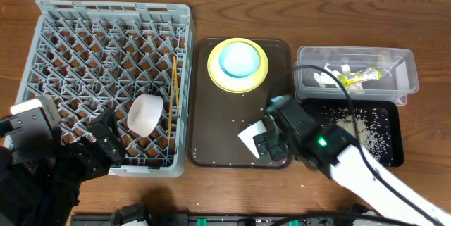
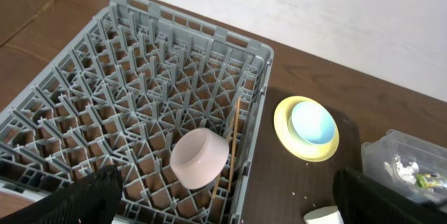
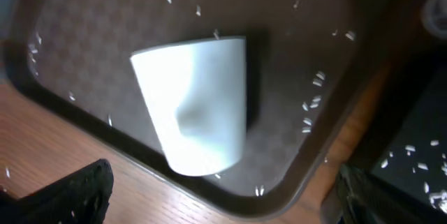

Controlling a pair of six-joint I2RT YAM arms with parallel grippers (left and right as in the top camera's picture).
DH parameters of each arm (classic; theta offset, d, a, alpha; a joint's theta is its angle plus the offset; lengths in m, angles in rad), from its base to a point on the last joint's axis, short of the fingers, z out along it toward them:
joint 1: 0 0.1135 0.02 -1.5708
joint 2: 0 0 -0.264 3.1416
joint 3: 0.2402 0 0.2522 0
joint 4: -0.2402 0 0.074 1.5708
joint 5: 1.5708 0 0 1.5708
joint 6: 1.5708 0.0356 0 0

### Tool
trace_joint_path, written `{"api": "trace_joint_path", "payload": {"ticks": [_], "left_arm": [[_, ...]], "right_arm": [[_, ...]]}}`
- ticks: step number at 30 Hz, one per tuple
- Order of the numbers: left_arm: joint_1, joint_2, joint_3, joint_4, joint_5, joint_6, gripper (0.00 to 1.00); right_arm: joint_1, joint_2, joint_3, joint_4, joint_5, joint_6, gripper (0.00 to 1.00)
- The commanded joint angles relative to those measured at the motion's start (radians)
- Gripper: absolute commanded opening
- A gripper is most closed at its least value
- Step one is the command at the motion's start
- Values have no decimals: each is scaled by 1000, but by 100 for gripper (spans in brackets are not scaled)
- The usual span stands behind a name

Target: Sort waste into correct bins and load items into the dishwasher

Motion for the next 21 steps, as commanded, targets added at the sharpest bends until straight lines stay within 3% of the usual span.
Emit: {"api": "trace_joint_path", "payload": {"ticks": [1,4,5,6,8,16,21], "left_arm": [[2,0,5,4,-6,-9,97],[2,0,5,4,-6,-9,97],[2,0,5,4,-6,-9,97],[2,0,5,4,-6,-9,97],[2,0,5,4,-6,-9,97],[2,0,5,4,-6,-9,97],[2,0,5,4,-6,-9,97]], "right_arm": [[20,-122,-176,118,41,163,99],[9,-167,-319,241,32,259,99],[8,-174,-360,282,18,253,87],[8,-175,-388,312,1,238,69],[10,-174,-432,375,-42,198,59],[10,-174,-439,439,-99,89,87],[11,-174,-439,543,-324,-37,90]]}}
